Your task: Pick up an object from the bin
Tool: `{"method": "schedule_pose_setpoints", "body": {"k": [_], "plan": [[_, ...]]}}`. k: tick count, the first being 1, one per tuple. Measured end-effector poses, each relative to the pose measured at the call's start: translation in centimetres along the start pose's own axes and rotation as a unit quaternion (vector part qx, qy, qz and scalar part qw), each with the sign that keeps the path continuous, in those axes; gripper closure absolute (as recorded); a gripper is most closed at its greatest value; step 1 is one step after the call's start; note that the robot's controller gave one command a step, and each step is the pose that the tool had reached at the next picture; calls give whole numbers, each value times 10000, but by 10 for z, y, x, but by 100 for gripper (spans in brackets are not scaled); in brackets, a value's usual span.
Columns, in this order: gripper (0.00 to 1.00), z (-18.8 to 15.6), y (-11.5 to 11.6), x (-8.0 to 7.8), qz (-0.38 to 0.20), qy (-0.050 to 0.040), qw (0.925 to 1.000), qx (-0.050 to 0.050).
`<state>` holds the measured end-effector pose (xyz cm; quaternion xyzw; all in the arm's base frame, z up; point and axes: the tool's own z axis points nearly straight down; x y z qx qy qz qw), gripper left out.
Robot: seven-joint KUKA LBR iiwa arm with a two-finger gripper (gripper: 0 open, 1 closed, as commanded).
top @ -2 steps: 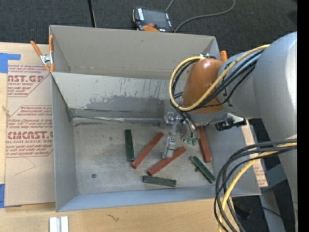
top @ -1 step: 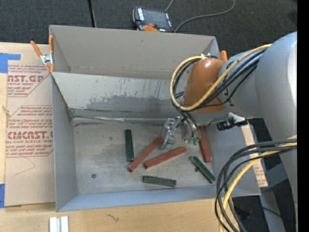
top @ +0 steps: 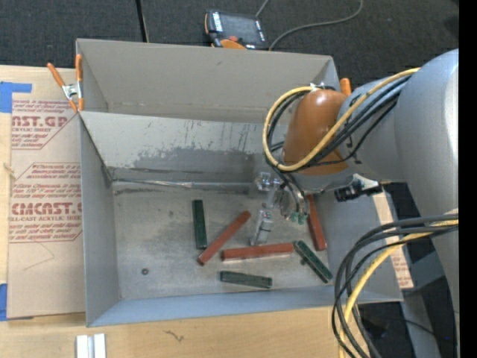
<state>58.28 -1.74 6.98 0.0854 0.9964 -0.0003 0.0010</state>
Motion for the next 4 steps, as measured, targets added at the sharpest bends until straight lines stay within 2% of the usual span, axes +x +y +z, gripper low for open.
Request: {"method": "schedule_pose_setpoints", "body": {"k": [1,2,3,4], "plan": [[0,0,103,54,-611,18,9981,-21],[0,-10,70,54,-77,12,10000,-3],[100,-10,70,54,-86,12,10000,-1],[100,-168,78,27,-110,-40,9999,-21]]}}
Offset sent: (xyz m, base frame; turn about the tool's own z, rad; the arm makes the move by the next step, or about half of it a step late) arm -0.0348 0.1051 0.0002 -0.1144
